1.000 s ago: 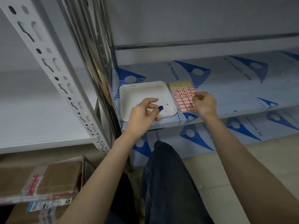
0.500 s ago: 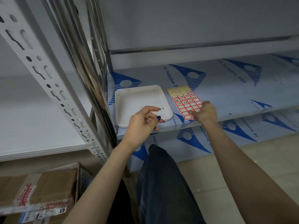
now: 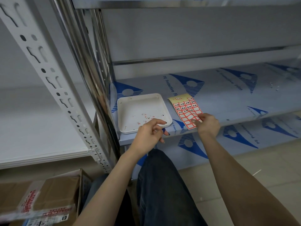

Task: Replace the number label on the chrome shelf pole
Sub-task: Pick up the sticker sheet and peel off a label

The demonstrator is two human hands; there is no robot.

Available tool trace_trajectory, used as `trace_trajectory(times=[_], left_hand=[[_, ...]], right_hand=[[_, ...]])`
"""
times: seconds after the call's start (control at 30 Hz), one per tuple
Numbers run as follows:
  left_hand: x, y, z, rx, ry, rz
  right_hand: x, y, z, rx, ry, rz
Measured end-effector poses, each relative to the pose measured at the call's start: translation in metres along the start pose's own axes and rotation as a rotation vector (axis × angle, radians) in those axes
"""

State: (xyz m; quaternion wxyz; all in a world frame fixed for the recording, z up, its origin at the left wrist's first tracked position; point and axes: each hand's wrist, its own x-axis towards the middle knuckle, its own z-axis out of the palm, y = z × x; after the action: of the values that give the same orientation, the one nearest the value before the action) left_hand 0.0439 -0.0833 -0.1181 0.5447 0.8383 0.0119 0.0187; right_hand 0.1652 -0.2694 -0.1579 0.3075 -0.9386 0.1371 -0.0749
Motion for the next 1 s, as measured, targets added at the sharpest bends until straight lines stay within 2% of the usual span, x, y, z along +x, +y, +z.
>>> trace_trajectory(times=[0.1,0.2,0.37,0.5,0.73,0.83,1.0], left_hand=[[-0.001,0.002,0.0,0.018,-0.02,-0.003],[0.0,0.004,0.002,0.01,-0.024,-0.012],[0.014,0.018,0.006,-0.101,0.091,0.0],[0.028,0.031,0.001,-0.203,0.241,-0.028],[0.023,0.036,-0.022,-0.525,0.514,-0.029],[0.009,0.03,-0.029,-0.499,0.538,-0.052],[-0.012,0.02,-0.035,-0.468,0.504,-0.095]], right_hand=[[-0.003,0.002,0.001,0.022,0.053,0.017],[-0.008,-0.001,-0.003,0.168,0.116,0.025],[-0.029,-0.021,-0.017,0.375,0.187,-0.18],[-0.055,-0.035,-0.024,0.472,0.147,-0.296],[-0.092,-0.054,-0.019,0.434,0.035,-0.464],[-0.103,-0.061,-0.017,0.391,-0.03,-0.483],[-0.102,-0.081,-0.034,0.529,0.006,-0.464]])
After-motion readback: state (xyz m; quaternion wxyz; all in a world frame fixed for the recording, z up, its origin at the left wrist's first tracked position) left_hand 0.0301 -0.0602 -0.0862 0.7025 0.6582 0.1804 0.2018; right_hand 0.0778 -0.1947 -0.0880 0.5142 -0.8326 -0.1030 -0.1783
